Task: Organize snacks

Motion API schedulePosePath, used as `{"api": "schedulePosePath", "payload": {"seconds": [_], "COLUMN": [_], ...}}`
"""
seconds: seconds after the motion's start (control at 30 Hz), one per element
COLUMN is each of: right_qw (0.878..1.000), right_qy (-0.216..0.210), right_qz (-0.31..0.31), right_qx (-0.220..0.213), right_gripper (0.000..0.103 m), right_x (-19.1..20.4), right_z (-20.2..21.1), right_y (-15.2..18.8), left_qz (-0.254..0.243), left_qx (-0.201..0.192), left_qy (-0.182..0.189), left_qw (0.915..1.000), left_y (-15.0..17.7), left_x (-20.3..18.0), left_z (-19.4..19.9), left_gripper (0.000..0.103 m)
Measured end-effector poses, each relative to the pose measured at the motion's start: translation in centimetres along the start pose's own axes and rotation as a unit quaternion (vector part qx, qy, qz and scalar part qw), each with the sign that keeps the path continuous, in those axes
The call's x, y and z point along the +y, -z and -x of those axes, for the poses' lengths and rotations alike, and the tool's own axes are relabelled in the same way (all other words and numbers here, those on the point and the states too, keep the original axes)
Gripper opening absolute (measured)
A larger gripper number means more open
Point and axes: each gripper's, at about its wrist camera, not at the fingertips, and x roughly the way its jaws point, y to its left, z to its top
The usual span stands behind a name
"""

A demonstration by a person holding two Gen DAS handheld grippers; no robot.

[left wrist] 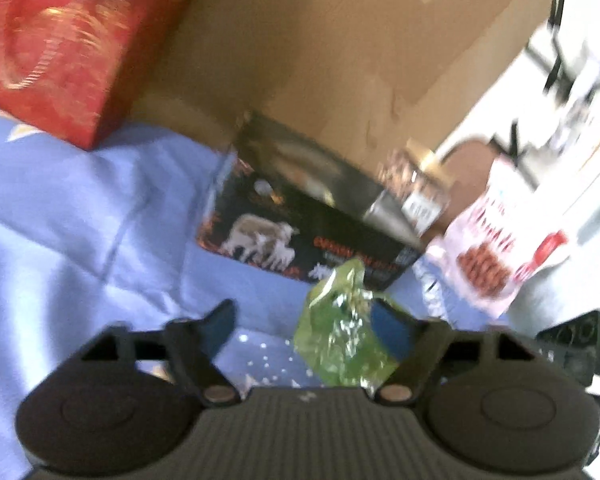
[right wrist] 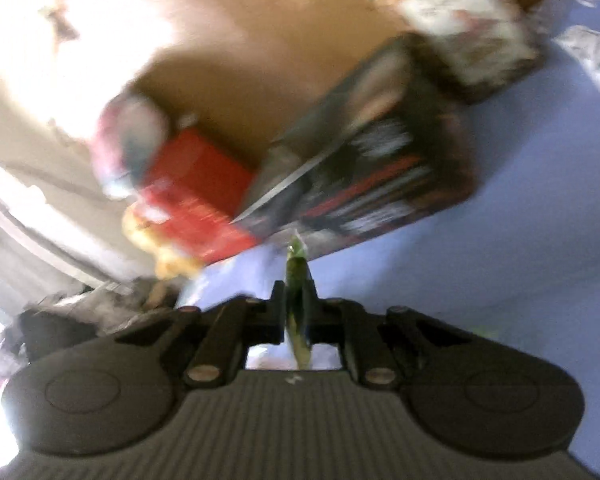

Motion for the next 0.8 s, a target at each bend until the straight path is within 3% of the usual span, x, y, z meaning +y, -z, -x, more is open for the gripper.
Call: {"api": "schedulePosePath", "payload": {"seconds": [0.2,0.33,0.43,0.57,0.8], "right_qw": [0.991,0.985,0.978,0.971,0.970], "right_qy": [-0.082,-0.039,0.024,0.039,0.033], "right_qz": [0.044,0.105,0.172,0.221,0.220], "right_qx": [0.093,0.134,0.112,0.077,0.101], "right_gripper": [0.010,0.010,0.011,0.040,0.041], "right_x": [4.7,6.8,8.1,9.6,7.9], "right_z": [-2.8,-5.8,-6.4,-4.4,-2.7], "right_y": [2.9,5.8,7.3,8.7,11.1], "left_qz": [0.035,0.050,0.032,0.006,-0.008], "left_qx": [-0.049,-0.055,-0.047,-0.032,-0.012], "left_qy": [0.001,-0.033,-0.059,-0.075,-0.076], "left_qw": [0.9982,0.9967,0.9966,0.9967,0.9970], "left_y": [1.3,2.4,3.3,4.1,6.5], "left_x": [4.0,5.9,5.8,5.4,5.3], "left_z": [6.3,8.6,8.9,8.7,10.5], "left_gripper": [0.087,0.082,0.080,0.080,0.079]}}
